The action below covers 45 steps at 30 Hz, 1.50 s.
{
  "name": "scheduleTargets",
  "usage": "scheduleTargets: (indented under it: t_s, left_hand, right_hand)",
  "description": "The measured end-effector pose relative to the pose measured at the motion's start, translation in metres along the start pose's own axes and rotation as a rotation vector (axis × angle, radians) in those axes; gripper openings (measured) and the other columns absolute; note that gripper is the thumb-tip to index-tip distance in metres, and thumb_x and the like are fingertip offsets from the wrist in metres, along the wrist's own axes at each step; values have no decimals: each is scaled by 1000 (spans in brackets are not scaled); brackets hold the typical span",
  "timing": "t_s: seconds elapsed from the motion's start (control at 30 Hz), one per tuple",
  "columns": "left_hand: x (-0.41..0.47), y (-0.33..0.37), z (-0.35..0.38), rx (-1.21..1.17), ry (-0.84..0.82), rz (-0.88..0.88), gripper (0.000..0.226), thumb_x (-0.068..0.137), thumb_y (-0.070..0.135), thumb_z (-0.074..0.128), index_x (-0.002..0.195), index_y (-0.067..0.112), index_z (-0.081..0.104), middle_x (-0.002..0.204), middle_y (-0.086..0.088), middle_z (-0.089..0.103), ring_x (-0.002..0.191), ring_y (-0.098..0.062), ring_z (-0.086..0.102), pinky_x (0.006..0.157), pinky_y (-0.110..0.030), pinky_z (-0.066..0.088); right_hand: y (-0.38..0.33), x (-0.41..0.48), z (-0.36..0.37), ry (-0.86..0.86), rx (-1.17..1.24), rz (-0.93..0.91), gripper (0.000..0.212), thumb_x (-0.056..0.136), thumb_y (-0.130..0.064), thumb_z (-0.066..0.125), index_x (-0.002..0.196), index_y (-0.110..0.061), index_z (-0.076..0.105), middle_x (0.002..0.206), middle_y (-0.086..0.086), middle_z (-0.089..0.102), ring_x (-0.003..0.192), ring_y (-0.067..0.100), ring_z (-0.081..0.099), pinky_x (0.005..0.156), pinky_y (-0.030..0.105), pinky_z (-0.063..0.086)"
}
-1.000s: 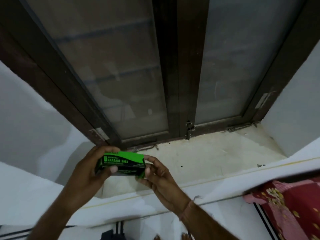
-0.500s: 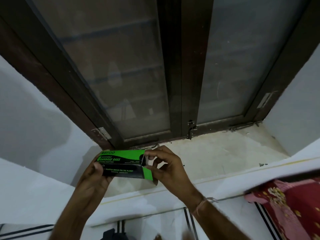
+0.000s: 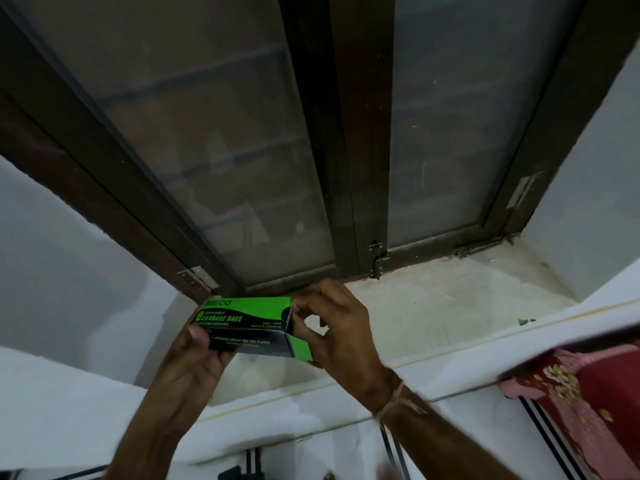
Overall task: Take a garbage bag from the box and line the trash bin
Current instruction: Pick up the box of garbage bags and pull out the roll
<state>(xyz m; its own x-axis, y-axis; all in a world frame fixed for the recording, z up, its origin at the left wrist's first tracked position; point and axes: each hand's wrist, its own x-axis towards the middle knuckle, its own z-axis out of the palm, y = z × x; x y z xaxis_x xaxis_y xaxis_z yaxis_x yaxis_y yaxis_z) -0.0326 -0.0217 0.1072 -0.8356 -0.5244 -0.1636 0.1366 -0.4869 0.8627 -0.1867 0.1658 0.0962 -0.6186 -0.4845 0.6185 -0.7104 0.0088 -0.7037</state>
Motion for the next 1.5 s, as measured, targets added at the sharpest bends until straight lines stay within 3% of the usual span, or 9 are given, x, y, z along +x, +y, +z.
scheduleTargets:
  t_s: [0.2, 0.3, 0.4, 0.53, 0.73, 0.83, 0.93, 1.2, 1.5]
  left_hand:
    - [14, 1, -8, -159, 11, -34, 83, 91, 27, 72, 151, -10, 29, 141, -27, 59, 129, -41, 58, 111, -55, 40]
    - [12, 3, -14, -220, -26, -50, 65, 100, 22, 59, 151, -8, 31, 145, -31, 53, 133, -46, 52, 114, -58, 31]
    - [6, 1, -6, -82, 5, 3, 71, 90, 31, 73, 145, -3, 45, 137, -24, 63, 125, -39, 62, 110, -53, 42]
    - [2, 4, 12, 259, 105, 190, 36, 110, 16, 34, 140, 3, 50, 121, -8, 71, 110, -22, 69, 96, -37, 57]
    - [-1, 31, 52, 860, 10, 319, 48, 85, 35, 71, 130, 20, 63, 120, -1, 73, 111, -14, 69, 88, -30, 59]
    - [3, 28, 56, 892, 48, 311, 52, 78, 38, 75, 127, 21, 66, 118, -4, 73, 106, -18, 71, 74, -26, 61]
    - [6, 26, 45, 874, 51, 304, 48, 81, 31, 74, 127, 20, 66, 112, -5, 74, 93, -23, 72, 68, -34, 63]
    - [-8, -15, -5, 662, 122, 186, 38, 99, 19, 61, 137, 20, 57, 123, -3, 70, 105, -23, 69, 84, -35, 62]
    - [18, -70, -45, 57, 321, -80, 44, 104, 6, 43, 147, 10, 49, 133, -16, 62, 110, -22, 68, 88, -33, 61]
  right_hand:
    - [3, 7, -4, -30, -37, -37, 2, 87, -10, 69, 87, -8, 68, 94, 5, 64, 84, 19, 62, 68, 38, 53]
    - [6, 4, -8, -25, 54, 58, 5, 92, -13, 70, 95, -11, 73, 99, 1, 65, 89, 4, 57, 73, 21, 48]
    - [5, 1, -9, -18, 210, 132, 18, 96, -22, 71, 108, -12, 79, 103, 1, 70, 90, -1, 59, 76, 13, 43]
    - [1, -5, 3, 124, 698, 592, 21, 94, -24, 71, 109, -9, 70, 106, 17, 72, 94, 28, 72, 73, 37, 60]
    - [3, -1, 26, -95, 1435, 1260, 62, 95, -46, 53, 140, -3, 61, 141, 20, 64, 126, 35, 61, 99, 44, 56]
    - [8, -5, 34, -90, 1420, 1235, 61, 100, -44, 48, 143, -2, 57, 146, 22, 60, 138, 40, 52, 106, 45, 51]
    - [16, -14, 36, -64, 1422, 1191, 51, 100, -37, 52, 136, -3, 63, 136, 20, 66, 120, 35, 65, 96, 43, 57]
    - [36, -20, 21, -63, 840, 836, 20, 90, -4, 75, 109, -10, 76, 105, 7, 76, 99, 21, 70, 86, 32, 59]
    - [57, -27, -2, -28, 646, 895, 18, 92, 1, 71, 109, -1, 70, 109, 15, 71, 105, 38, 72, 78, 40, 65]
